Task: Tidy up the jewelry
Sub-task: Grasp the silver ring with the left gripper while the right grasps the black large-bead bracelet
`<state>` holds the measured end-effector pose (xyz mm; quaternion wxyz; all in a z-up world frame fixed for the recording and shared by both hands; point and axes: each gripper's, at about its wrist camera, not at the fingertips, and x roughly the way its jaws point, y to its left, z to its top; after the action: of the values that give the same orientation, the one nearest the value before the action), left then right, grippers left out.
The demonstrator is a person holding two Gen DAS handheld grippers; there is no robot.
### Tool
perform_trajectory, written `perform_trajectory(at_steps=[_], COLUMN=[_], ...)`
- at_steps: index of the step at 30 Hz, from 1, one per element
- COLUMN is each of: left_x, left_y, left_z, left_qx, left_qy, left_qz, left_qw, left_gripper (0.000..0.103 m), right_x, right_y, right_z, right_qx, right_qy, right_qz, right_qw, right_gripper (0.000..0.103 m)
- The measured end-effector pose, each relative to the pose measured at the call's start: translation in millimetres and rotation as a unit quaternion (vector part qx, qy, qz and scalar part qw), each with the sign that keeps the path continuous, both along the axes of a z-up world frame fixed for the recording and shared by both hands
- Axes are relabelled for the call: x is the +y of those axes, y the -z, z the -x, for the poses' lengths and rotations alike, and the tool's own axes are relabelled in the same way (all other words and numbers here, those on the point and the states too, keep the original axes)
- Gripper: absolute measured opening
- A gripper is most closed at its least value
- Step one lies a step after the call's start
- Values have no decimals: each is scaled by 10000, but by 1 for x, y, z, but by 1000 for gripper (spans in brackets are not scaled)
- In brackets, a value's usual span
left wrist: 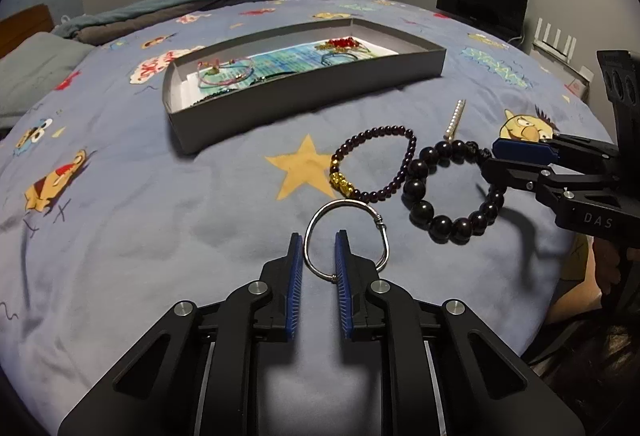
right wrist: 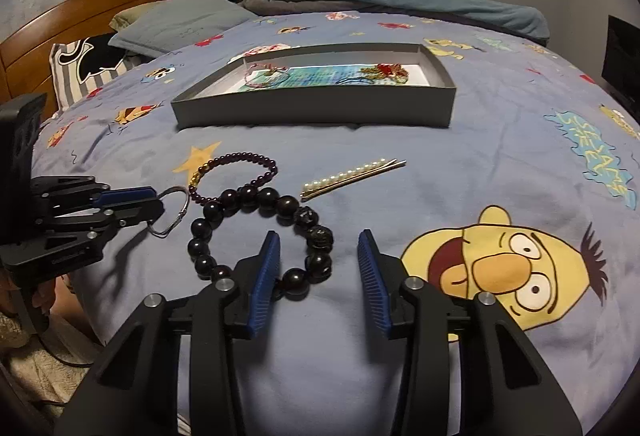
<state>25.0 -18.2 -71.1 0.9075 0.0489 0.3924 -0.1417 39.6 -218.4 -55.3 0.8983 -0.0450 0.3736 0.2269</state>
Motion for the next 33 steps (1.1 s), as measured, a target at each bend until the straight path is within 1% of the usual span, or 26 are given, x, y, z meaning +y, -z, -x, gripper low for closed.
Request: perform_trajectory(at_steps=[5, 11, 14, 17, 19, 20, 22, 28, 33], left_x=[1, -2, -2, -2, -3, -3, -2, -2, -1], left_y=[4, 10, 11, 11, 10, 10, 9, 4, -3], left_z=[-7, -11, -12, -11, -10, -9, -8, -3, -2], left_qx=[69, 85, 96, 73, 37, 25, 17, -47, -110], left_qy=[-50, -33, -32, -35, -55, -56, -60, -31, -2], left_qz=[53, -30, -18, -45, -92, -109, -117, -165, -108], left_qw=[10000, 10000, 9999, 10000, 9999, 9999, 9999, 9998, 9999], left_gripper=[15, 15, 15, 15, 11, 7, 5, 5, 4], right_x=[2, 5, 5, 6, 6, 5, 2, 0, 1], right_y=[4, 7, 9, 10, 9, 8, 7, 0, -12], right_z=[-2, -5, -6, -4, -3, -2, -2, 2, 4], right_qx=[65, 52, 64, 20, -10, -47, -42, -163, -377], right_qy=[-22, -31, -23, -27, -27, -6, 14, 17, -8], right_qz=[-1, 42, 58, 112, 132, 134, 71, 15, -40], right_qw=[10000, 10000, 10000, 9999, 9999, 9999, 10000, 9999, 9993], right_gripper=[35, 34, 28, 24, 22, 15, 15, 15, 15])
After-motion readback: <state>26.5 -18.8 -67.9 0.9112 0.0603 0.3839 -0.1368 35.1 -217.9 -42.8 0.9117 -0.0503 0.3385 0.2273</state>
